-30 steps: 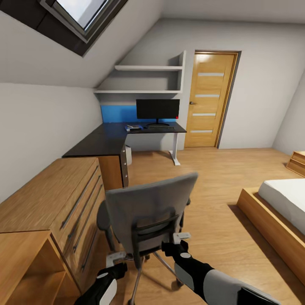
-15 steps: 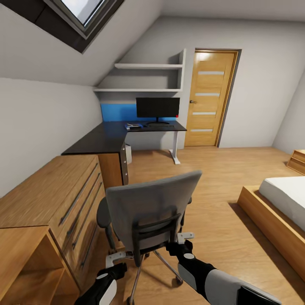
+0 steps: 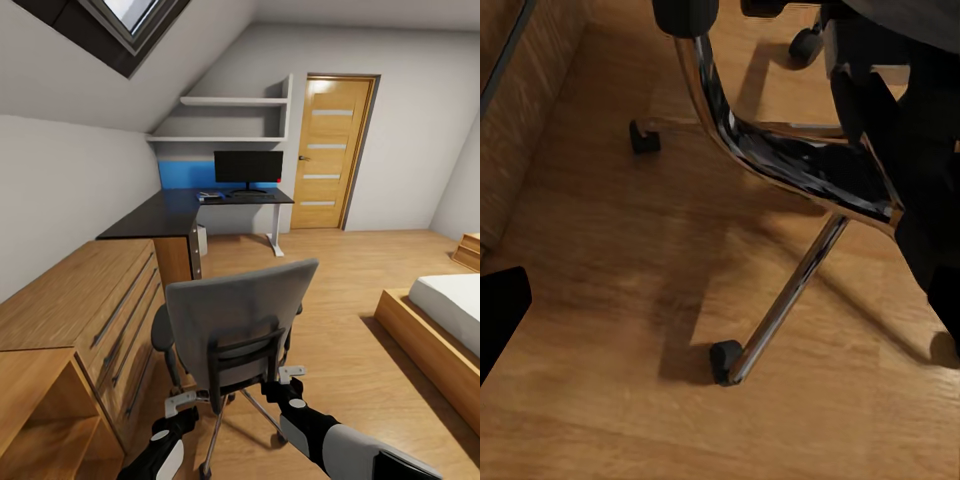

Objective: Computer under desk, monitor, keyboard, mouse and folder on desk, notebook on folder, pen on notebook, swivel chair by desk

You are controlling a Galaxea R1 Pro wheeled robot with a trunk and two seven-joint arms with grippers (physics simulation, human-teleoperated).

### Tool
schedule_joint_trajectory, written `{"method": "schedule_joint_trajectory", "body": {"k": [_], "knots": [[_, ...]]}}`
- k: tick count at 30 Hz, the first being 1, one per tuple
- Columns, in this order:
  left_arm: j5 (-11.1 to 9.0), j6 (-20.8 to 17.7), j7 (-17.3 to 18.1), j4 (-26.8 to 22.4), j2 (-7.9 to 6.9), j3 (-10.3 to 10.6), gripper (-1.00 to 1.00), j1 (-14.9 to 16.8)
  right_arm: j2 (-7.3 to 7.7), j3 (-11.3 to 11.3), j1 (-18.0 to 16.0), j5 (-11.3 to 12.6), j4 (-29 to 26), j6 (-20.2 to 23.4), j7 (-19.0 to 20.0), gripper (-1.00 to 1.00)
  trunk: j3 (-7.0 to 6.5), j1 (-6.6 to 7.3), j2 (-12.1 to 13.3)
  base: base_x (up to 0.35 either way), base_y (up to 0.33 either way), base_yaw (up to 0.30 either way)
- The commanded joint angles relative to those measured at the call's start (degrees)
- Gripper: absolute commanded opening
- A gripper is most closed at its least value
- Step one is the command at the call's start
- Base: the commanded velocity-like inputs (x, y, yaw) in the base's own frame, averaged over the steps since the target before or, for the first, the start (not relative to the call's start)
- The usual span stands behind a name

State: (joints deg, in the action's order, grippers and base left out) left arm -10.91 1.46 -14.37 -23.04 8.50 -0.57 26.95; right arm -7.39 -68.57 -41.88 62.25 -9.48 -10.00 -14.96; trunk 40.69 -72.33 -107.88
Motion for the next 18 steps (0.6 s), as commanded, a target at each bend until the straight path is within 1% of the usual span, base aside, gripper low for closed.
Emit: {"method": "schedule_joint_trajectory", "body": {"k": [1,18], "knots": [[-0.4,0.2,-0.1,0.0,0.02,0.0,1.0,0.0,0.0,-0.5,0.0,0.5,-0.1,-0.2,-0.2,1.0,0.24,-0.22,-0.4,0.0,0.0,0.0],[-0.4,0.3,-0.3,0.0,0.02,0.0,1.0,0.0,0.01,-0.5,0.0,0.4,0.0,-0.3,-0.2,1.0,3.29,-3.95,-7.3,0.0,0.0,0.0]]}}
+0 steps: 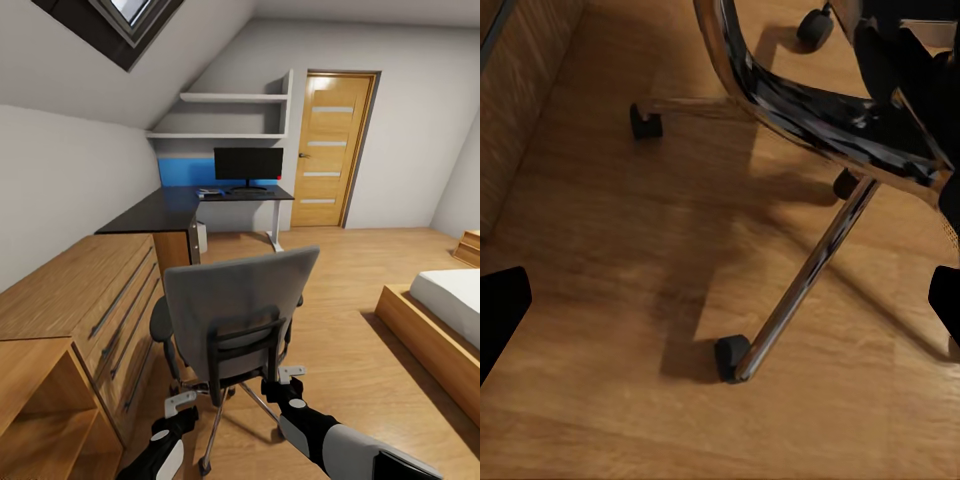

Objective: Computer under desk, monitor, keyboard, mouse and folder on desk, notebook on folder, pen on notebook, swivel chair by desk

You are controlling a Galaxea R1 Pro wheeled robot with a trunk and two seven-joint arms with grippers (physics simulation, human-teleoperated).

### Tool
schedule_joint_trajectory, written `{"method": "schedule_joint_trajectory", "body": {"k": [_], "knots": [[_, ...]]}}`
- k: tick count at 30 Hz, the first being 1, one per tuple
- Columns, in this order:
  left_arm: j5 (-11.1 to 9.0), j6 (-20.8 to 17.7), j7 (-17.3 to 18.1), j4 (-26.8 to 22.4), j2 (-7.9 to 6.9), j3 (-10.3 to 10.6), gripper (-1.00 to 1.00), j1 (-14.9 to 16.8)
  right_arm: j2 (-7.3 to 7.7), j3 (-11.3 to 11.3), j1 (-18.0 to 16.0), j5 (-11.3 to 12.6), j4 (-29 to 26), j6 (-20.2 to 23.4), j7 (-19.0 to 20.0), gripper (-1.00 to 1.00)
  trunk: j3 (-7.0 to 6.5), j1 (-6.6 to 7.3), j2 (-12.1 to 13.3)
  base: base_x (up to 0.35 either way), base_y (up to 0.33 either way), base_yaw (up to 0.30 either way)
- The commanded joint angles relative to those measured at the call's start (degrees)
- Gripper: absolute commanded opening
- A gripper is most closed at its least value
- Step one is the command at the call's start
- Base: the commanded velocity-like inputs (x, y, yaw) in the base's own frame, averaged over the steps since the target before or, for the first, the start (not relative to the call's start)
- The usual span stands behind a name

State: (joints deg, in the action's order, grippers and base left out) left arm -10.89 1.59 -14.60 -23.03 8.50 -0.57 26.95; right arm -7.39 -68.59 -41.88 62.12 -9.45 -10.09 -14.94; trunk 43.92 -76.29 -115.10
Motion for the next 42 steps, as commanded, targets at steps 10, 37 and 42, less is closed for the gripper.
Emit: {"method": "schedule_joint_trajectory", "body": {"k": [10,37,42], "knots": [[-0.3,-0.1,-0.1,-0.2,0.18,0.1,1.0,0.0,0.13,-0.5,0.0,0.5,0.1,-0.2,-0.2,1.0,1.85,-2.19,-4.0,0.0,0.0,0.0],[-0.3,-13.0,0.3,-13.6,-0.68,0.4,1.0,0.1,0.4,-0.4,0.0,0.6,1.6,-3.5,-0.3,1.0,6.7,-8.12,-14.9,0.0,0.0,0.0],[-0.3,-11.6,0.1,-13.6,-0.64,0.4,1.0,0.1,0.44,-0.1,0.0,0.7,3.1,-5.5,-0.3,1.0,7.6,-9.22,-16.9,0.0,0.0,0.0]]}}
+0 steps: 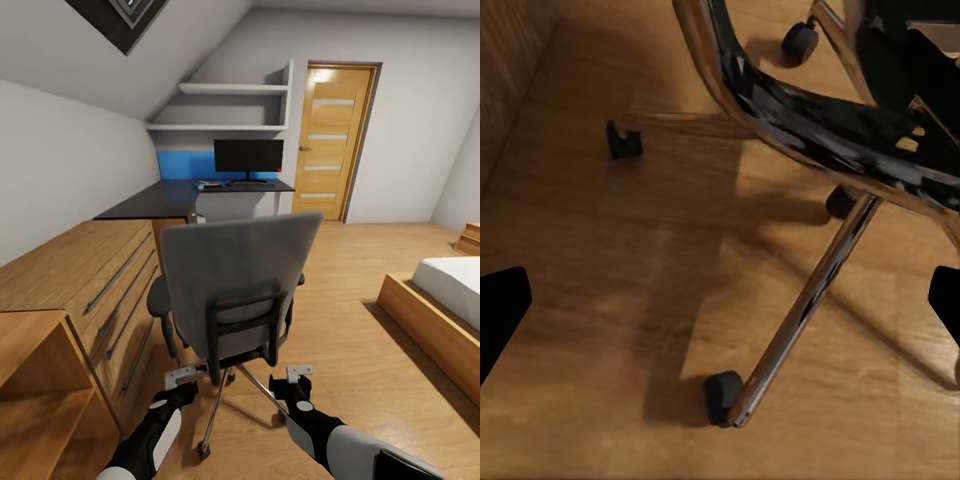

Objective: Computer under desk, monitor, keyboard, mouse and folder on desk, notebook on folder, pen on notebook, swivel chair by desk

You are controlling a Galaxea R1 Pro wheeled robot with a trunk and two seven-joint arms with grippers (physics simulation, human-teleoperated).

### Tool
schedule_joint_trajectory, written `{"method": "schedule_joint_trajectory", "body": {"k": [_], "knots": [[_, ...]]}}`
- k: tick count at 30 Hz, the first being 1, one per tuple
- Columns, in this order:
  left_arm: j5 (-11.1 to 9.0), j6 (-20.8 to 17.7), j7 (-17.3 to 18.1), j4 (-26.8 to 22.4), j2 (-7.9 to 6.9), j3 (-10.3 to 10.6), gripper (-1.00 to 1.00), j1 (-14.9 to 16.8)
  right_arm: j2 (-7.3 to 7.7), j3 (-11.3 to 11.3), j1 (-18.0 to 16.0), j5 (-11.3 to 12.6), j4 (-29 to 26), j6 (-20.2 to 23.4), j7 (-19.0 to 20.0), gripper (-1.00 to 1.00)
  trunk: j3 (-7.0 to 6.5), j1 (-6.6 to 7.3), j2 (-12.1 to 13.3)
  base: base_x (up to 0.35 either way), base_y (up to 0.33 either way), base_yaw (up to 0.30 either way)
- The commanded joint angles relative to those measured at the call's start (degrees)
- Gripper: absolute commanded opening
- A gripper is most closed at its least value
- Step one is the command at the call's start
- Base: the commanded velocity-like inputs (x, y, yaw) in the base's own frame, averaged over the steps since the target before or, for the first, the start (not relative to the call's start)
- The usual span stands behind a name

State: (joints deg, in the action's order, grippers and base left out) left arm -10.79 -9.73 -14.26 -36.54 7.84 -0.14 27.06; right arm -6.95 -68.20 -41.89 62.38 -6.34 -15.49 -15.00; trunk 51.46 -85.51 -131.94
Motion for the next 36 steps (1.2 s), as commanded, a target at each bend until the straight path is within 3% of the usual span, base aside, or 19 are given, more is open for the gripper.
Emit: {"method": "schedule_joint_trajectory", "body": {"k": [1,6,11,16,22,25,30,36], "knots": [[-0.4,-0.3,-0.3,-0.1,0.01,0.0,1.0,0.0,0.07,-0.5,0.0,0.5,0.0,-0.3,-0.3,1.0,0.24,-0.21,-0.4,0.0,0.0,0.0],[-0.5,-1.8,-0.5,1.5,-0.07,-0.2,1.0,0.0,1.98,0.0,0.0,0.6,0.3,-1.3,-0.4,1.0,1.14,-1.31,-2.4,0.0,0.0,0.0],[-0.5,-2.6,-0.5,2.0,-0.29,-0.2,1.0,0.0,3.39,2.7,0.0,0.6,0.4,-1.9,-0.5,1.0,2.04,-2.41,-4.5,0.0,0.0,0.0],[-0.5,-2.4,-0.3,2.0,-0.42,-0.3,1.0,0.0,3.64,4.2,0.0,0.5,0.3,-2.7,-0.4,1.0,2.22,-2.63,-4.9,0.0,0.0,0.0],[-0.5,-2.3,-0.1,1.8,-0.39,-0.1,1.0,0.0,3.51,3.7,0.0,0.0,0.1,-3.2,-0.3,1.0,2.22,-2.63,-4.9,0.0,0.0,0.0],[-0.4,-2.1,0.1,1.8,-0.36,0.0,1.0,0.0,3.21,1.8,0.0,-2.9,-0.1,-3.8,-0.2,1.0,2.22,-2.63,-4.9,0.006,0.0,0.0],[-0.4,-2.1,0.1,1.9,-0.3,0.9,1.0,0.0,2.92,1.1,0.0,-5.4,-0.2,-4.0,-0.1,1.0,2.22,-2.63,-4.9,0.131,0.0,0.0],[-0.4,-2.0,0.1,2.1,-0.28,1.7,1.0,0.0,1.24,0.9,0.2,-9.0,-0.3,-4.0,0.0,1.0,2.22,-2.63,-4.9,0.114,0.0,0.0]]}}
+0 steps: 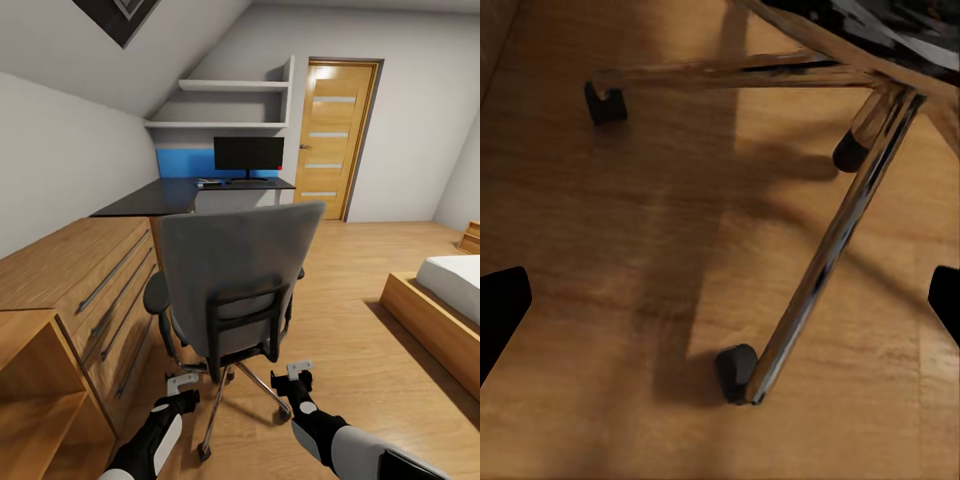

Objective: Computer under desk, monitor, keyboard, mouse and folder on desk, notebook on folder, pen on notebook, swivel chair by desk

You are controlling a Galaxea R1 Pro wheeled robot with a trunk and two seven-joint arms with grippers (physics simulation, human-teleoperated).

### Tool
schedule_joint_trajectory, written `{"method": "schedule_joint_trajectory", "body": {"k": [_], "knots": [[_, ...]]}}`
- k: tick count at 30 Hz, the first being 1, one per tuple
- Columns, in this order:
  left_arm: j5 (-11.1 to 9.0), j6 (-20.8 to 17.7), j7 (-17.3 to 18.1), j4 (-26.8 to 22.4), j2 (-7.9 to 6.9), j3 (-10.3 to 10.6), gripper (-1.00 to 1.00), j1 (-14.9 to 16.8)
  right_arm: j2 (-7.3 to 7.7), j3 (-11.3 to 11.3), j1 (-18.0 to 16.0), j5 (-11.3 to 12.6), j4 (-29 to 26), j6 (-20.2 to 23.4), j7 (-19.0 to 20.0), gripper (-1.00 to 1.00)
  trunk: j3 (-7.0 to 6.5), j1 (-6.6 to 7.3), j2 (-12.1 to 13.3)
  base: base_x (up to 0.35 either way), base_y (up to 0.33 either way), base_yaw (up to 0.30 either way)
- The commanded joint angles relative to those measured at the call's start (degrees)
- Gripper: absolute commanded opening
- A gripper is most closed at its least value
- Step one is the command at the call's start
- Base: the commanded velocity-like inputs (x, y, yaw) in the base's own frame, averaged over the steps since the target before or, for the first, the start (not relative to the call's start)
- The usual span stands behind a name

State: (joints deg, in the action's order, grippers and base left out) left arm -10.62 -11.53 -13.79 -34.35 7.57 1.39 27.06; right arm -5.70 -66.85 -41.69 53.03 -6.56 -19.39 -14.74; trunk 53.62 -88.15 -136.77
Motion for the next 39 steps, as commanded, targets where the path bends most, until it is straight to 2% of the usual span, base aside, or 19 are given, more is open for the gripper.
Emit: {"method": "schedule_joint_trajectory", "body": {"k": [1,5,11,20,27,39], "knots": [[-0.5,-0.2,-0.4,-0.1,-0.01,0.2,1.0,0.0,-0.3,-0.5,0.0,-0.2,0.0,-0.1,-0.1,1.0,0.06,0.01,0.0,0.019,0.0,0.0],[-0.5,-0.2,-0.4,-0.1,-0.01,0.2,1.0,0.0,-0.96,-0.4,0.0,-1.2,0.0,-0.1,1.6,1.0,0.06,0.01,0.0,0.119,0.0,0.0],[-0.5,-0.2,-0.4,-0.1,-0.02,0.2,1.0,0.0,-1.07,-0.4,0.0,-1.4,0.1,-0.1,3.4,1.0,-0.03,0.01,0.0,0.172,0.0,-0.036],[-0.5,0.1,-0.4,-0.1,-0.01,0.2,1.0,0.0,-1.07,-0.3,0.0,-1.4,0.1,-0.1,3.7,1.0,-0.32,0.01,0.0,0.174,0.0,-0.114],[-0.5,3.3,-0.4,0.0,-0.01,0.2,1.0,0.0,-1.07,-0.3,0.0,-1.4,0.1,-0.1,3.7,1.0,-0.56,0.01,0.0,0.307,0.0,-0.121],[-0.5,3.7,-0.4,0.0,-0.01,0.2,1.0,0.0,-1.07,-0.3,0.0,-1.4,0.1,-0.1,3.7,1.0,-0.67,0.01,0.0,0.281,0.017,-0.05]]}}
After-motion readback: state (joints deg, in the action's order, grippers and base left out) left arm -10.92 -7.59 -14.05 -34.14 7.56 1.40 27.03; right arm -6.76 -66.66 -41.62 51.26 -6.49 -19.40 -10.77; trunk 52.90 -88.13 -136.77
